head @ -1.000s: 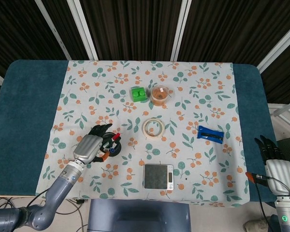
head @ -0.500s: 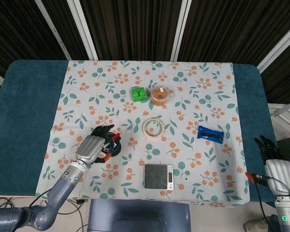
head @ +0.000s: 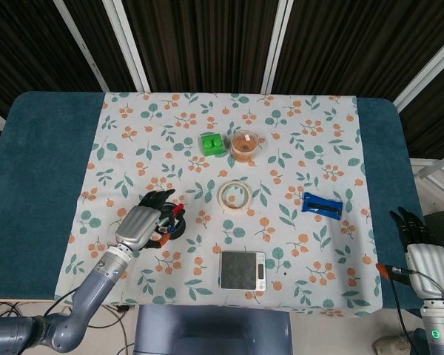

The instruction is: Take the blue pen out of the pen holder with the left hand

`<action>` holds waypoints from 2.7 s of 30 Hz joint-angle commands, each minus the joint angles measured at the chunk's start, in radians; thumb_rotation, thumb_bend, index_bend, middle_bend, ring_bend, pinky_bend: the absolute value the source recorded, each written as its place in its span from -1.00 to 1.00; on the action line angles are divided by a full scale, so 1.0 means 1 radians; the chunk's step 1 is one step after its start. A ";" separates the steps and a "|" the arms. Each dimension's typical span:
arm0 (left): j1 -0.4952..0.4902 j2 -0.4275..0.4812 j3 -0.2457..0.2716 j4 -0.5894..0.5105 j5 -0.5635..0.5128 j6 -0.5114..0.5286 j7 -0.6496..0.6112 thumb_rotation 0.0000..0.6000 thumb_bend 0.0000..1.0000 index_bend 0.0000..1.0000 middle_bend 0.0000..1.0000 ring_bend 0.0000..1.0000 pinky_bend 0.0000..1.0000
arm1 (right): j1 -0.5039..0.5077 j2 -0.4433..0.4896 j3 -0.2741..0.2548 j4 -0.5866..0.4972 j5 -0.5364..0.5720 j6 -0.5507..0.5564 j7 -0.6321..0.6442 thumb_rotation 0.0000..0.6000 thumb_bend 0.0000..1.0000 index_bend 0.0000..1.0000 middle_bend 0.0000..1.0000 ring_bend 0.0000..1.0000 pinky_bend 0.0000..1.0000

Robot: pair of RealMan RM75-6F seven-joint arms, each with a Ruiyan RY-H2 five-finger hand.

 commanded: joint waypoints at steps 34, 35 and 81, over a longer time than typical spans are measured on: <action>0.185 0.484 0.009 -0.284 0.350 0.164 -0.368 1.00 -0.24 0.14 -0.94 -1.00 -1.00 | -0.003 -0.002 0.003 -0.006 0.010 0.002 -0.013 1.00 -0.75 -0.85 -1.00 -0.91 -0.66; 0.201 0.495 0.010 -0.260 0.361 0.186 -0.385 1.00 -0.24 0.14 -0.94 -1.00 -1.00 | -0.003 -0.002 0.003 -0.006 0.010 0.001 -0.013 1.00 -0.75 -0.85 -1.00 -0.91 -0.66; 0.014 0.055 -0.017 0.458 0.359 -0.123 -0.835 1.00 -0.25 0.11 -0.92 -1.00 -1.00 | -0.003 0.004 0.003 -0.016 0.025 -0.013 -0.011 1.00 -0.74 -0.85 -1.00 -0.91 -0.66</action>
